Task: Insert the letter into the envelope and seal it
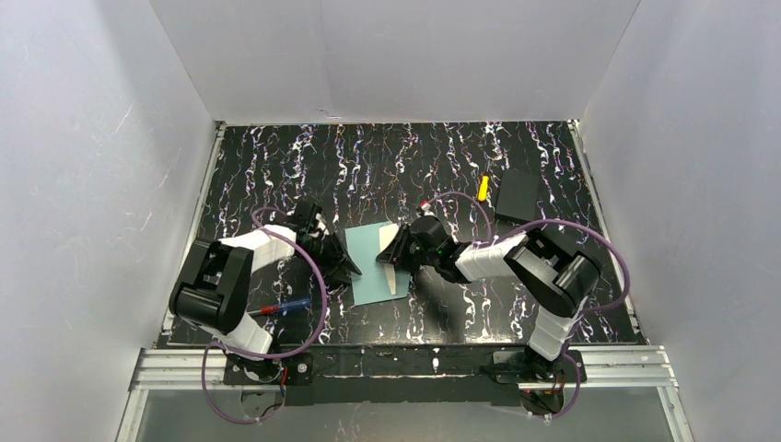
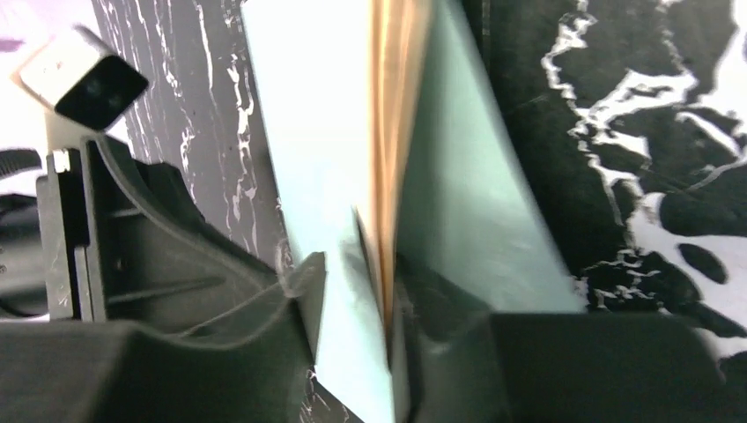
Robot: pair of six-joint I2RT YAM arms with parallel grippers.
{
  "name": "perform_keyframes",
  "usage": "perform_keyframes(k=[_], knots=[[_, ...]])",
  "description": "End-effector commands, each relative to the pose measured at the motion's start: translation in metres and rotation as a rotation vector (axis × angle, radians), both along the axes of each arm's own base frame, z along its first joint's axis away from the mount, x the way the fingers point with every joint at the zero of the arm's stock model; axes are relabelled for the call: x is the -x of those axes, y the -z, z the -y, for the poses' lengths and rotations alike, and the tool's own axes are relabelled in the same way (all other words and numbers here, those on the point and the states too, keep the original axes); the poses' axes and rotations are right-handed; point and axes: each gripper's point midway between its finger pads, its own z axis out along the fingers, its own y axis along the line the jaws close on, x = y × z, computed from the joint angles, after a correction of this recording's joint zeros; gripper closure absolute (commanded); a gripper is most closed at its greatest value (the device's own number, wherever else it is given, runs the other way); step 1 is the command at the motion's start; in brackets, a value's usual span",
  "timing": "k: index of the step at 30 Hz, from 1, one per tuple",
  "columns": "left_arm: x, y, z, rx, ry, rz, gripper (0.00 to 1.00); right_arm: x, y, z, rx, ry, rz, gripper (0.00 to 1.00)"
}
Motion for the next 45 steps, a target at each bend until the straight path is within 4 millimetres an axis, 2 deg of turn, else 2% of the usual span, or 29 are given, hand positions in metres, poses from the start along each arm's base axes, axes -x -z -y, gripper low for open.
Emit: perform_keyframes(k=[1,4,7,13,15,18,20,22,24,26,29,31,35,36,40,45], knots=[[-0.013,0.014,-0.031,-0.219,0.042,0.072,0.62,0.005,0.007,0.022,0.205,-0.095,0.033,0.52],[-0.025,-0.002,-0.032,-0.23,0.061,0.136,0.6,0.001,0.001,0.024,0.235,-0.12,0.061,0.45],[-0.039,-0.021,-0.03,-0.232,0.082,0.199,0.59,-0.006,0.0,0.028,0.257,-0.101,0.075,0.43],[-0.049,-0.044,-0.024,-0.199,0.097,0.237,0.59,-0.017,0.003,0.035,0.346,-0.116,0.126,0.33],[-0.055,-0.054,-0.009,-0.107,0.127,0.278,0.59,-0.018,0.005,0.032,0.365,-0.154,0.128,0.32],[-0.059,-0.074,0.03,0.157,0.213,0.327,0.6,-0.019,0.005,0.026,0.363,-0.208,0.135,0.35],[-0.059,-0.07,0.04,0.223,0.227,0.269,0.67,-0.018,0.003,0.023,0.329,-0.228,0.136,0.42],[-0.061,-0.057,0.042,0.228,0.23,0.218,0.77,-0.019,0.004,0.024,0.31,-0.238,0.131,0.53],[-0.064,-0.045,0.044,0.226,0.225,0.202,0.82,-0.019,0.006,0.024,0.3,-0.251,0.125,0.62],[-0.067,-0.032,0.04,0.185,0.22,0.182,0.85,-0.018,0.008,0.022,0.291,-0.269,0.119,0.67],[-0.066,-0.014,0.034,0.13,0.232,0.141,0.87,-0.018,0.005,0.017,0.271,-0.282,0.122,0.66],[-0.064,-0.005,0.032,0.111,0.236,0.111,0.89,-0.019,0.004,0.017,0.269,-0.275,0.123,0.62],[-0.055,0.012,0.025,0.068,0.243,0.029,0.91,-0.027,-0.004,0.024,0.289,-0.241,0.129,0.45],[-0.054,0.015,0.023,0.053,0.243,0.023,0.91,-0.029,-0.007,0.027,0.291,-0.225,0.13,0.43],[-0.049,0.021,0.02,0.038,0.254,0.006,0.91,-0.04,-0.014,0.037,0.266,-0.156,0.127,0.44],[-0.049,0.021,0.019,0.034,0.262,0.007,0.92,-0.051,-0.021,0.041,0.221,-0.12,0.152,0.52]])
